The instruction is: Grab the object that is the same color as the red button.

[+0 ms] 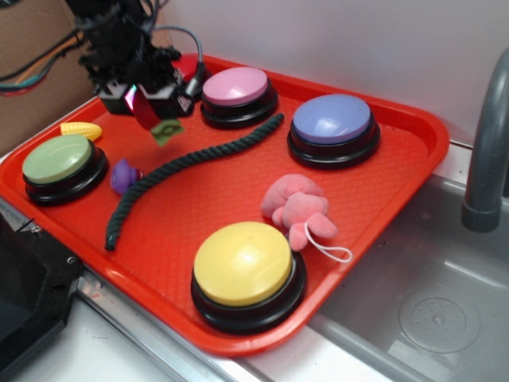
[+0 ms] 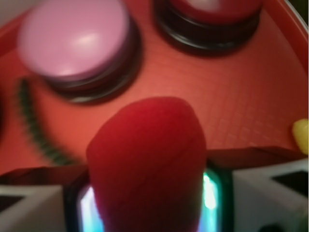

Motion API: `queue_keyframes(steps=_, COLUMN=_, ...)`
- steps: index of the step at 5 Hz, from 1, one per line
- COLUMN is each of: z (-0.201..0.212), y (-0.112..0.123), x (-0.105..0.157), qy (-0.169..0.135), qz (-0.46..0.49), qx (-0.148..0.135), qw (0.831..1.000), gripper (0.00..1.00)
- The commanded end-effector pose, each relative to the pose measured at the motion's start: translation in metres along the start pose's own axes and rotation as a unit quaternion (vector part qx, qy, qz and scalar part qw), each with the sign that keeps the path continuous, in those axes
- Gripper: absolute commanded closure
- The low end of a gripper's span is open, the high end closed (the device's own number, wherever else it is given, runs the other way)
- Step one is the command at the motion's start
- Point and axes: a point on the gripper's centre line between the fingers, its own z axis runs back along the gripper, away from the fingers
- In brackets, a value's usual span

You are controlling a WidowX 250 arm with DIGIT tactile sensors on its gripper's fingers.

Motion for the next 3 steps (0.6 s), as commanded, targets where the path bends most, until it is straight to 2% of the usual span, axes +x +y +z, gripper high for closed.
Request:
queue_keyframes(steps=1, z=0.084, y=-0.011, x=-0.006, qy=0.023, qz=-0.063, qx=-0.014, qw=0.998, gripper=1.00)
queue_keyframes(steps=2, z=0.095, y=-0.014, x=-0.012, qy=0.016, qz=-0.074, qx=-0.025, qw=0.997, gripper=1.00)
queue_keyframes(steps=3, z=0.084, y=-0.013, x=-0.013, qy=0.002, qz=-0.086, qx=-0.006, qw=0.996, gripper=1.00)
